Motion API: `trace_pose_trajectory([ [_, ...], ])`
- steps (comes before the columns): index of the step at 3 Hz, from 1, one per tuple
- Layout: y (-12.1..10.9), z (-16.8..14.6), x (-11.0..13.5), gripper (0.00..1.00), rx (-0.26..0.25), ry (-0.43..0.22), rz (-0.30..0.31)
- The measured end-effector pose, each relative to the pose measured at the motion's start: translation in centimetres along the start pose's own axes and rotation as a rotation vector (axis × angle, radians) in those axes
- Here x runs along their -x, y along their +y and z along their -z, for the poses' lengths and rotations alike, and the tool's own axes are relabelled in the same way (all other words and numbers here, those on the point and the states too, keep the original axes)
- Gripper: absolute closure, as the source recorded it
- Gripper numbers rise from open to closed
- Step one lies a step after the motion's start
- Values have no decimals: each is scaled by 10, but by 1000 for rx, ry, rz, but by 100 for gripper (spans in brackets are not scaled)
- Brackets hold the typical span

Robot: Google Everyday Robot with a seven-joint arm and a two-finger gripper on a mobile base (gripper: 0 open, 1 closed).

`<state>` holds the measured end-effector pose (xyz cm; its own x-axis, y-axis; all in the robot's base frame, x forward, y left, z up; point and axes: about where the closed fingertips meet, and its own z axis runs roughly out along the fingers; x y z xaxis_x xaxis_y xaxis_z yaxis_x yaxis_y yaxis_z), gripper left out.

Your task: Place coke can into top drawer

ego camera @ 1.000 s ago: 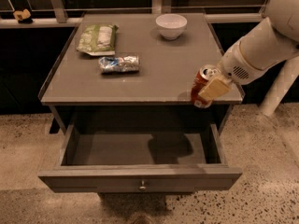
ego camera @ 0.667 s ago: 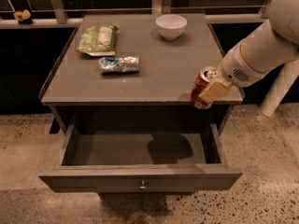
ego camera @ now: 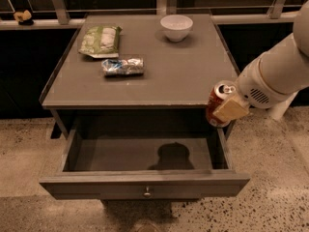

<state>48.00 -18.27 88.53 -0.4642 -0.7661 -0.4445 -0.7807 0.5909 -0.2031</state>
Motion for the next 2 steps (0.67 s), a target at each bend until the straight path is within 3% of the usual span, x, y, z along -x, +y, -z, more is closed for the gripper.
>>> trace_pose_trajectory([
  [1,17,13,-7,100,-27,19,-9],
  [2,19,-2,-17,100,-10,2,-22],
])
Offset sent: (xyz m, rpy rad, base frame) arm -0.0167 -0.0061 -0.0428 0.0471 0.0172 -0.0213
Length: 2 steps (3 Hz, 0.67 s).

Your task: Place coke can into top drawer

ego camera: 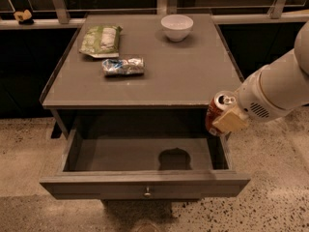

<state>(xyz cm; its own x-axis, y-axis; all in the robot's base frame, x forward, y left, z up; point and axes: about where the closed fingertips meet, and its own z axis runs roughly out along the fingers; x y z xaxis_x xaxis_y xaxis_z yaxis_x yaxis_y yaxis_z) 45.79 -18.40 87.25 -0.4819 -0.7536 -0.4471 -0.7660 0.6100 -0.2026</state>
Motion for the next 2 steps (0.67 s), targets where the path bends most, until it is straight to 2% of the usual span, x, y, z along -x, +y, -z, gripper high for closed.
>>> trace_pose_trajectory([
  [2,-16,-54,-25,100,86,-86,-79],
])
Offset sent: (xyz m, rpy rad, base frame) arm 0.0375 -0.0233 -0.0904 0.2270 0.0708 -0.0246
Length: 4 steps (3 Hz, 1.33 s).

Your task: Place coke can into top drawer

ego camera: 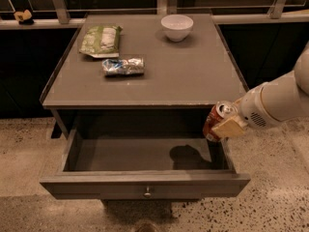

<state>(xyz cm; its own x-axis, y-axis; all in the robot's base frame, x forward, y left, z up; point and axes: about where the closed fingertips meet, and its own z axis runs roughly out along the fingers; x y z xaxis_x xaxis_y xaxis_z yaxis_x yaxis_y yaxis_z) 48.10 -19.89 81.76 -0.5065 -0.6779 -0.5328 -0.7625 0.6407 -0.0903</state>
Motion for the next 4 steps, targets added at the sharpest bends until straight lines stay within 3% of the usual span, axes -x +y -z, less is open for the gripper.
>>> trace_pose_trajectory([
  [3,2,-54,-18,100,133,1,-50],
  [4,3,-54,-18,100,133,1,-50],
])
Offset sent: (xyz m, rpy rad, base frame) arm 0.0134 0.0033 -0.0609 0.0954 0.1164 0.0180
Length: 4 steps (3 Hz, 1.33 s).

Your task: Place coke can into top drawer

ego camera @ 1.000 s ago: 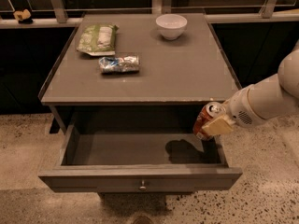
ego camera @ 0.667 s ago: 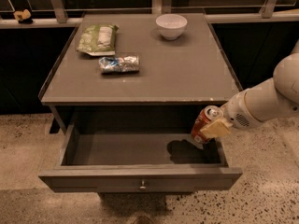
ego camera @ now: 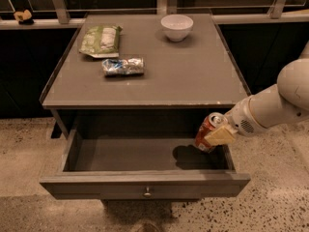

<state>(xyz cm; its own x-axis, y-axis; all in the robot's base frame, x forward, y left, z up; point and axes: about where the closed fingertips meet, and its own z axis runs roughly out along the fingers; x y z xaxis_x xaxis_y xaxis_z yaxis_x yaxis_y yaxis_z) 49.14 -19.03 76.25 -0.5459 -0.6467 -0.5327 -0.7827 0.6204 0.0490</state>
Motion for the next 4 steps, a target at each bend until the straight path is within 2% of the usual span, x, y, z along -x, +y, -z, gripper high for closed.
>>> trace_pose_trajectory([
  [2,29,-41,0,100,87,0,32],
  [4,57,-95,-18,100,203,15,11],
])
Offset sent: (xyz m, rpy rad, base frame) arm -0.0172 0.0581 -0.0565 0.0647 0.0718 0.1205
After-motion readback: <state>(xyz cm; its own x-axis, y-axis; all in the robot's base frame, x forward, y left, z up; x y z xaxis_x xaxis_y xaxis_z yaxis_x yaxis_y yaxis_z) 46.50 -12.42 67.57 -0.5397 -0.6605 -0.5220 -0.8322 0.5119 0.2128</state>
